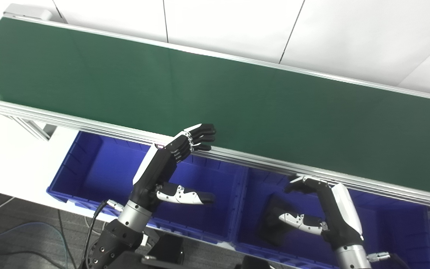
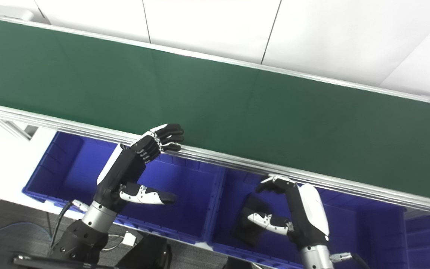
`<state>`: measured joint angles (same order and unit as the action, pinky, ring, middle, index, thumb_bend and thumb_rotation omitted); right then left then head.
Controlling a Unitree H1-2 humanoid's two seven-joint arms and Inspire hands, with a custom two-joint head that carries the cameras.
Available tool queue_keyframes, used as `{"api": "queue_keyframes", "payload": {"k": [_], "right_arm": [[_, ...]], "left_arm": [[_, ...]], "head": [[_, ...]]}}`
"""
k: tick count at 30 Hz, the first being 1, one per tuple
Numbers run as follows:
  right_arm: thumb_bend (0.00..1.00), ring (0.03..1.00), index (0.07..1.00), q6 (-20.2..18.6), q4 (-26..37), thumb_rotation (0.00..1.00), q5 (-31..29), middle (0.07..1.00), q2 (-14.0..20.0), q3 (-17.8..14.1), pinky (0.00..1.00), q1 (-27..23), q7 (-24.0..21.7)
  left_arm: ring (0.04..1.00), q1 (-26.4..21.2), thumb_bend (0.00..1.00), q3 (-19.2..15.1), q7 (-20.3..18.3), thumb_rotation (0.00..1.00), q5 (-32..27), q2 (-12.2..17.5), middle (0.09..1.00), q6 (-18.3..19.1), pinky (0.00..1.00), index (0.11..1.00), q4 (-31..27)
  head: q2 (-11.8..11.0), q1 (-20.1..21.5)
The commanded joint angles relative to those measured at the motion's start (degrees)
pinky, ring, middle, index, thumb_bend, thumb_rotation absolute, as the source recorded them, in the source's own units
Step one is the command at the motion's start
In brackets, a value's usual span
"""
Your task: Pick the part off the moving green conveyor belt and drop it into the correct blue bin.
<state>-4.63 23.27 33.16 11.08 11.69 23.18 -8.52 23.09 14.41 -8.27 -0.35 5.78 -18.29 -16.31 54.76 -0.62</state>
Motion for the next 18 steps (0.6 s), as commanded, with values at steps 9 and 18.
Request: {"api": "queue_keyframes", "payload": {"k": [9, 18], "right_arm": [[0.71, 0.805, 0.786, 7.3, 3.3, 0.46, -4.3, 0.835, 0.1, -0.5, 0.7, 3.1, 3.9], [0.69, 0.754, 0.822, 23.4, -0.5, 0.54, -17.9, 0.839, -0.3, -0.8, 0.66, 3.8, 7.9]], "left_arm": [[0.804, 0.1, 0.86, -0.1, -1.2, 0.28, 0.2, 0.1, 0.838, -2.0, 0.73, 0.837, -1.1], [0.81, 0.5, 0.86, 0.0, -1.2, 0.28, 0.0, 0.0, 0.843, -2.9, 0.74, 0.837, -0.4]], "head": [[-0.3, 0.2], [-1.1, 0.4]]}}
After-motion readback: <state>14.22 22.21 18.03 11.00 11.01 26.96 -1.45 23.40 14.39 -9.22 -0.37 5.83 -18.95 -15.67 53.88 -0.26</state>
